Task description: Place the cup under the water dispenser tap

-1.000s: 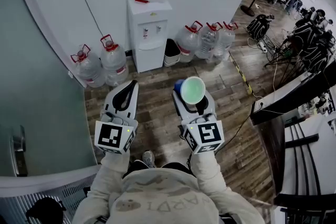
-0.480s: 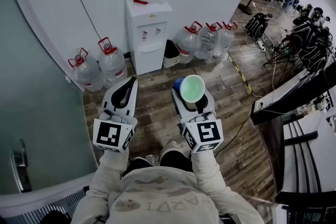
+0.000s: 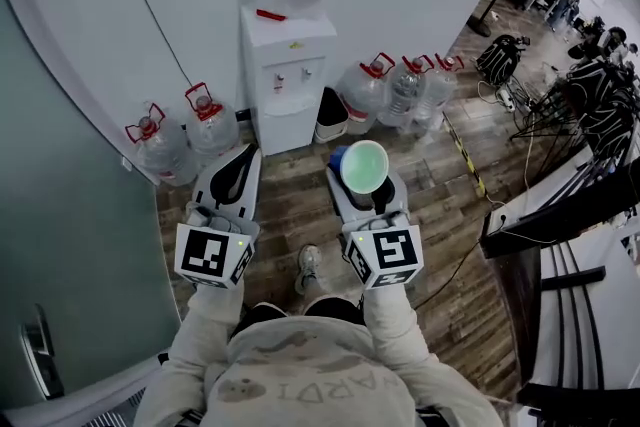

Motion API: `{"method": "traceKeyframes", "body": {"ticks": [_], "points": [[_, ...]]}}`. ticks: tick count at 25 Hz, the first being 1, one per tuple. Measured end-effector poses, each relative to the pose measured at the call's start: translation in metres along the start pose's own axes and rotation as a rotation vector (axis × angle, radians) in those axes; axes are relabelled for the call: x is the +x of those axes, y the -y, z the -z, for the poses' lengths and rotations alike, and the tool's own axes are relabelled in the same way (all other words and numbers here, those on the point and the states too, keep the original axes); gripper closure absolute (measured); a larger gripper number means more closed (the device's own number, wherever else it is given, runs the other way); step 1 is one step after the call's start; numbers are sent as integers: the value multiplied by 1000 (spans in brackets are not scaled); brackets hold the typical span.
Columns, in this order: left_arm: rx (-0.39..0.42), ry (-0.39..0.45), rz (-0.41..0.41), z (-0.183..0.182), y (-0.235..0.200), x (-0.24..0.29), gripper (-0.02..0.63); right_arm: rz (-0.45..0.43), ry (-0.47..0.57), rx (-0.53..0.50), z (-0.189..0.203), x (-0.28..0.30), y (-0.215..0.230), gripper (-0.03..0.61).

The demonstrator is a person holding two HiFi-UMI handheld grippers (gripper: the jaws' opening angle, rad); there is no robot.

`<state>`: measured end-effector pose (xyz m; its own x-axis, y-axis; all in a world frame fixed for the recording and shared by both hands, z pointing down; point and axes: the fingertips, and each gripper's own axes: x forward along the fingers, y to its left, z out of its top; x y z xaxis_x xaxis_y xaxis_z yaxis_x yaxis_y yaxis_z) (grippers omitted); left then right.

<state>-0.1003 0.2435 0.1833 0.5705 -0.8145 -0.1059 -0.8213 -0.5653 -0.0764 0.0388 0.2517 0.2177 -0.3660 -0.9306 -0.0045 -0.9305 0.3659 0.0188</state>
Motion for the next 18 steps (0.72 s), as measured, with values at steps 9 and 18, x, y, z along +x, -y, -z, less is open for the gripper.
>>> {"method": "traceKeyframes", "body": {"ticks": [9,18], "points": [[-10,3,-44,15,-41,108,609,-50,-13,-5,-2,101,69,302],[-1,-1,-78,25,-63,199,609,-118,-30,-9,6,182,132,302]]}}
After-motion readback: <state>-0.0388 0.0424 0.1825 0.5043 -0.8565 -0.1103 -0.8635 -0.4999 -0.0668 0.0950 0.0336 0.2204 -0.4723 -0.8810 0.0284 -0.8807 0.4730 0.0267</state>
